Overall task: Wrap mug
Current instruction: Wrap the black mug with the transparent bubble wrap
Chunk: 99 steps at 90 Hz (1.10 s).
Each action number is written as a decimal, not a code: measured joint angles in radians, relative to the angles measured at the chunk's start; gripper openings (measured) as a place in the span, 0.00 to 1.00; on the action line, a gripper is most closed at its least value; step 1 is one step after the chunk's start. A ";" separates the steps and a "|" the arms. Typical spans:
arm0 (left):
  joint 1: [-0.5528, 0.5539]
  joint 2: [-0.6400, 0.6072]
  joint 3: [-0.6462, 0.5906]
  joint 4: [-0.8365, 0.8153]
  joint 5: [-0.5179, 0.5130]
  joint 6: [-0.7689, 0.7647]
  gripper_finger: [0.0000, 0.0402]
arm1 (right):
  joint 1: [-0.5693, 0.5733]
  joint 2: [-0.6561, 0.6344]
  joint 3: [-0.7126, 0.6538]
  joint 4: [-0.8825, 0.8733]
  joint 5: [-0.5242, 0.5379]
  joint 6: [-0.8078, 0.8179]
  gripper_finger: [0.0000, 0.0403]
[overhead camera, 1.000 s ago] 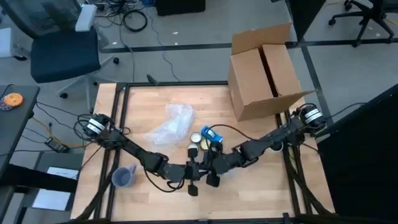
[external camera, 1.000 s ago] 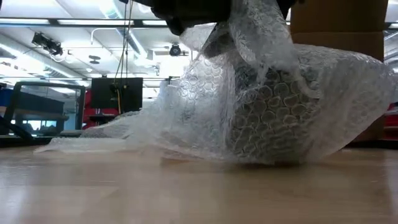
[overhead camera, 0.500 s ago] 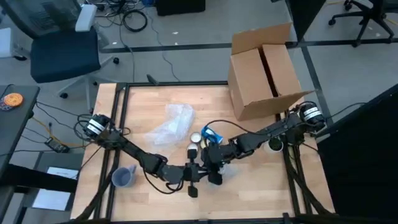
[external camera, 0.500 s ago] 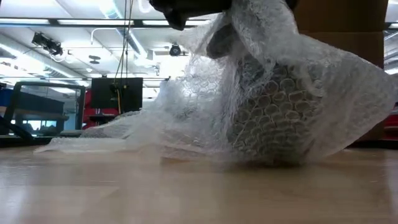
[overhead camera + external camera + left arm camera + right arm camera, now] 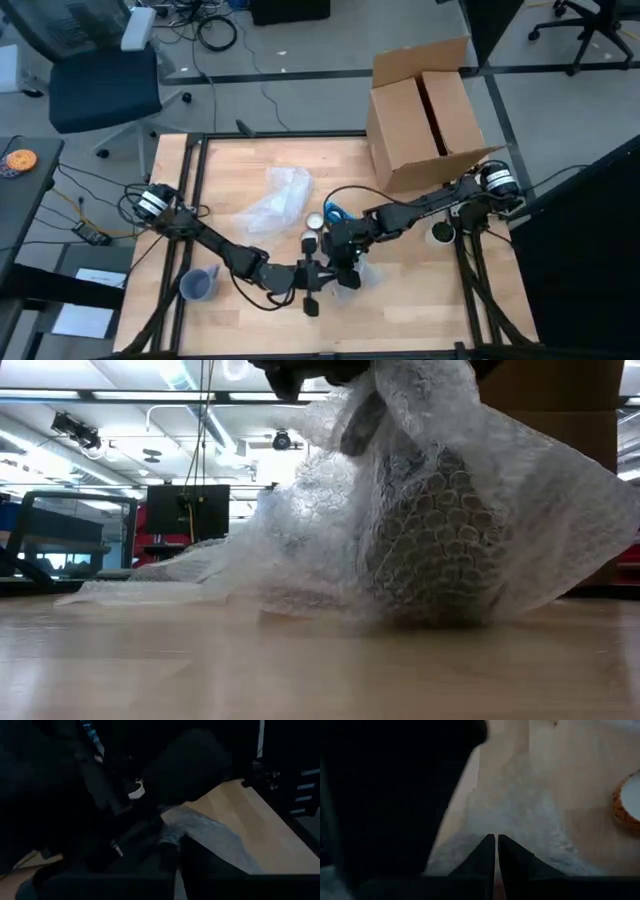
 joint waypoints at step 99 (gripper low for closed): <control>-0.002 0.000 0.000 -0.030 0.006 -0.001 0.00 | 0.023 -0.201 0.000 -0.224 0.177 0.051 0.00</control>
